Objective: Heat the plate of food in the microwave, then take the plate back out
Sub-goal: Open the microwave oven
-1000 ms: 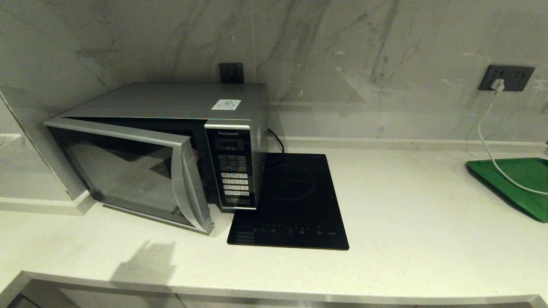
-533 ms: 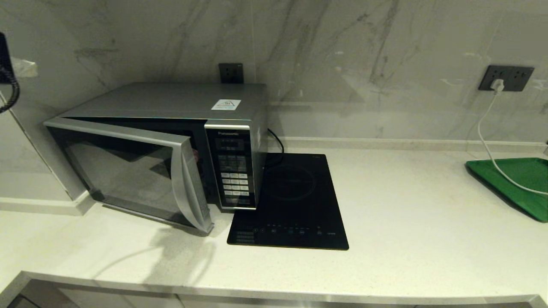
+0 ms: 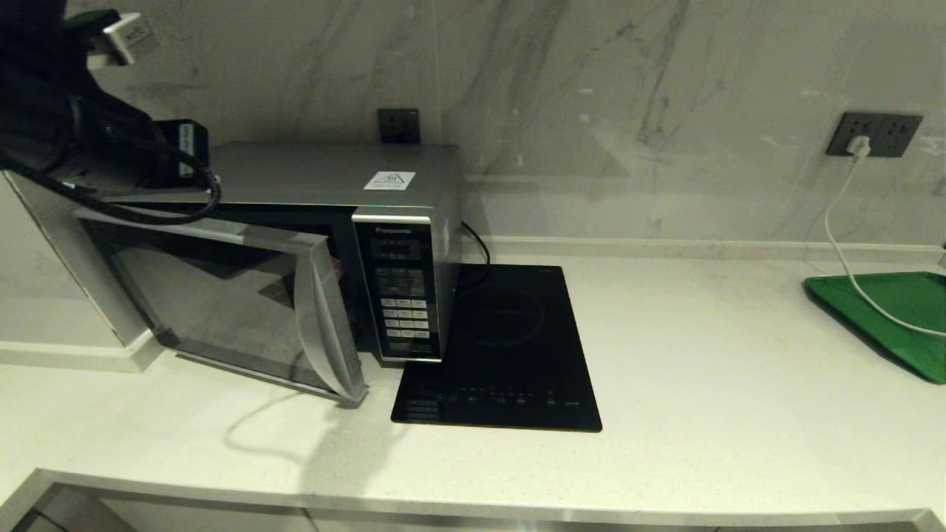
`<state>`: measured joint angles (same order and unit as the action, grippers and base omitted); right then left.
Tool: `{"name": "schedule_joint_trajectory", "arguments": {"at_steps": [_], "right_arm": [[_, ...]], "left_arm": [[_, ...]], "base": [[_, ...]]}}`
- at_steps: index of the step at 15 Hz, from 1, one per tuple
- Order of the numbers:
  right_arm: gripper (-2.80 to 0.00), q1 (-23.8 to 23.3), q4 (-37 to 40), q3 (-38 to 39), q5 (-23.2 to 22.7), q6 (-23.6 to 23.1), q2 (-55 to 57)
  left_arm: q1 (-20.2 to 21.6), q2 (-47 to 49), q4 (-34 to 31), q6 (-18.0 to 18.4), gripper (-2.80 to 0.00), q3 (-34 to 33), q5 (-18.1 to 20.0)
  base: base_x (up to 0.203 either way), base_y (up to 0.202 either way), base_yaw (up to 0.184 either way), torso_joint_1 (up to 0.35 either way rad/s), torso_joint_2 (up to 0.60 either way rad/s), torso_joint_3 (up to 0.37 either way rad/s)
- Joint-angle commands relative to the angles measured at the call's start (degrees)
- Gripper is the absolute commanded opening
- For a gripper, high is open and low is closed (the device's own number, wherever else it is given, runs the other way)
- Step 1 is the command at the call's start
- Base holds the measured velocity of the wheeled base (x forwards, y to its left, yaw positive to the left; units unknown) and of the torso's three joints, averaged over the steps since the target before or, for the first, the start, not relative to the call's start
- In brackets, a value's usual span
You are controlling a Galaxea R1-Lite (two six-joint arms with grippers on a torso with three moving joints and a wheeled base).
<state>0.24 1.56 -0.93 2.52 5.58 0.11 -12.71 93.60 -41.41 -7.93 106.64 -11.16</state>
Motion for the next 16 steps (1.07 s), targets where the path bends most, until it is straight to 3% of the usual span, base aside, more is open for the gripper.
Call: {"name": "schedule_joint_trajectory", "arguments": {"at_steps": [1, 5, 8, 13, 16], "right_arm": [[-2.80, 0.0, 0.0, 0.0, 0.0, 0.0, 0.0], [-2.80, 0.0, 0.0, 0.0, 0.0, 0.0, 0.0], [-2.80, 0.0, 0.0, 0.0, 0.0, 0.0, 0.0], [-2.80, 0.0, 0.0, 0.0, 0.0, 0.0, 0.0], [-2.80, 0.0, 0.0, 0.0, 0.0, 0.0, 0.0]], "left_arm": [[-3.4, 5.8, -2.6, -1.4, -2.80, 4.7, -1.2], [-4.9, 8.2, -1.9, -2.9, -2.80, 4.8, -1.3], [-5.5, 10.1, -1.7, -6.9, -2.80, 4.7, -1.3], [-6.2, 11.7, -2.0, -10.2, -2.80, 4.3, -1.6], [-6.2, 11.9, -2.1, -11.9, -2.80, 3.3, -4.1]], "base": [[0.000, 0.000, 0.000, 0.000, 0.00, 0.000], [0.000, 0.000, 0.000, 0.000, 0.00, 0.000], [0.000, 0.000, 0.000, 0.000, 0.00, 0.000], [0.000, 0.000, 0.000, 0.000, 0.00, 0.000], [0.000, 0.000, 0.000, 0.000, 0.00, 0.000]]}}
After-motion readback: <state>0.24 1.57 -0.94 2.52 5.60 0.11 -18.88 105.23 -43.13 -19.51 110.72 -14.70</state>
